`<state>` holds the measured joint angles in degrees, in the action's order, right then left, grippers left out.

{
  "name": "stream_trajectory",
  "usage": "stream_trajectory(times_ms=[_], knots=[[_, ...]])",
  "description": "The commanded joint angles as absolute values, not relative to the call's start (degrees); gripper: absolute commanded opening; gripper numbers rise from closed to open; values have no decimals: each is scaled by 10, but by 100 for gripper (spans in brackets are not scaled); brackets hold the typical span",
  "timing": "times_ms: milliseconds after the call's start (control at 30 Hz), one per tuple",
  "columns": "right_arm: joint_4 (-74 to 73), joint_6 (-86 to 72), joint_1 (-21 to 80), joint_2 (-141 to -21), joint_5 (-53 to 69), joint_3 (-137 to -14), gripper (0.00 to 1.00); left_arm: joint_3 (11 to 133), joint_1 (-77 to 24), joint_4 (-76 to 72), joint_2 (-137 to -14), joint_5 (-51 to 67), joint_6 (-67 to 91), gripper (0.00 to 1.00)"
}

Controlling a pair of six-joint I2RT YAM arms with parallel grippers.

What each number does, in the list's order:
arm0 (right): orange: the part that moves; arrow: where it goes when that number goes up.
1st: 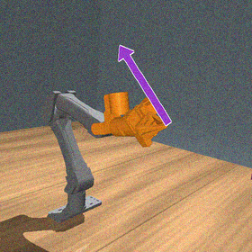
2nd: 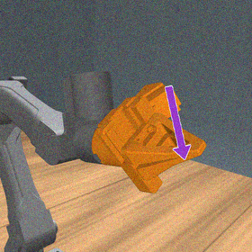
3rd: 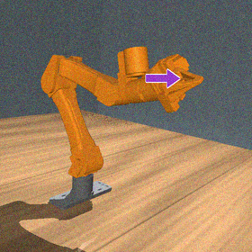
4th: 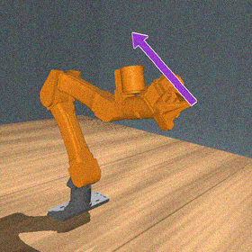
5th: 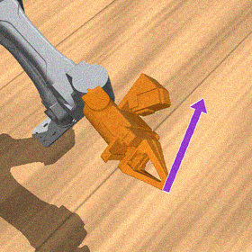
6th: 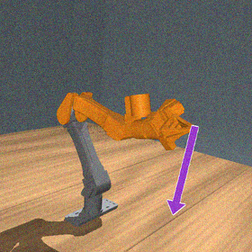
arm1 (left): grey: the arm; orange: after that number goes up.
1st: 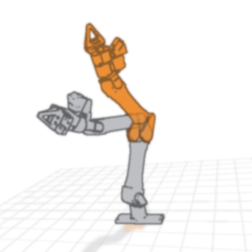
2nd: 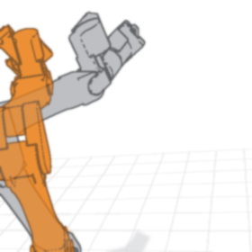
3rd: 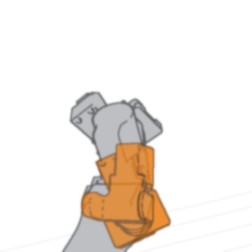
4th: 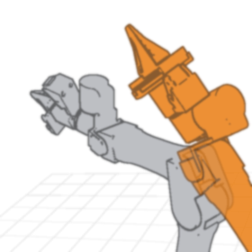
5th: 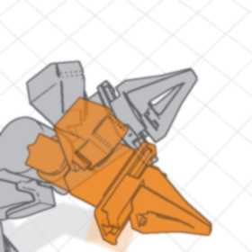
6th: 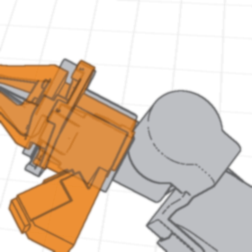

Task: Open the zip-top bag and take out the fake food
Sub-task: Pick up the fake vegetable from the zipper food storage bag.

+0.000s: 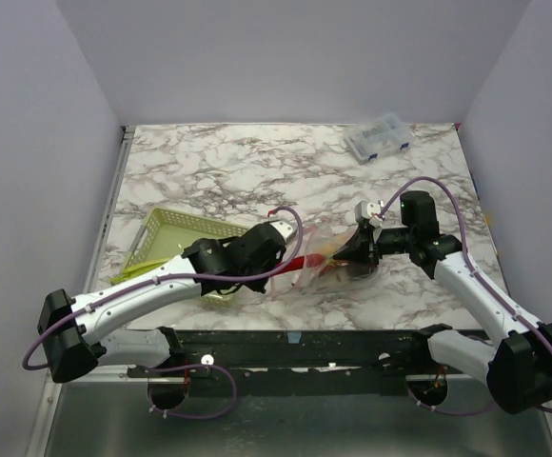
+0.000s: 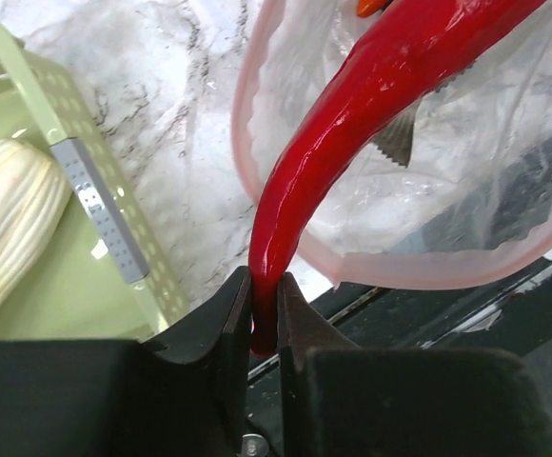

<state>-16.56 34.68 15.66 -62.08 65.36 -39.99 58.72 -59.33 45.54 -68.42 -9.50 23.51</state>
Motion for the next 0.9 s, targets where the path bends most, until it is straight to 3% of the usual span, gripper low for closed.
stream_trajectory(times_ms=[0, 867], knots=[[-174, 359, 154, -626, 647, -395, 0, 605, -594, 489, -654, -147, 209, 0], [-175, 361, 154, -634, 643, -395, 0, 563, -593, 547, -523, -286, 77, 0]])
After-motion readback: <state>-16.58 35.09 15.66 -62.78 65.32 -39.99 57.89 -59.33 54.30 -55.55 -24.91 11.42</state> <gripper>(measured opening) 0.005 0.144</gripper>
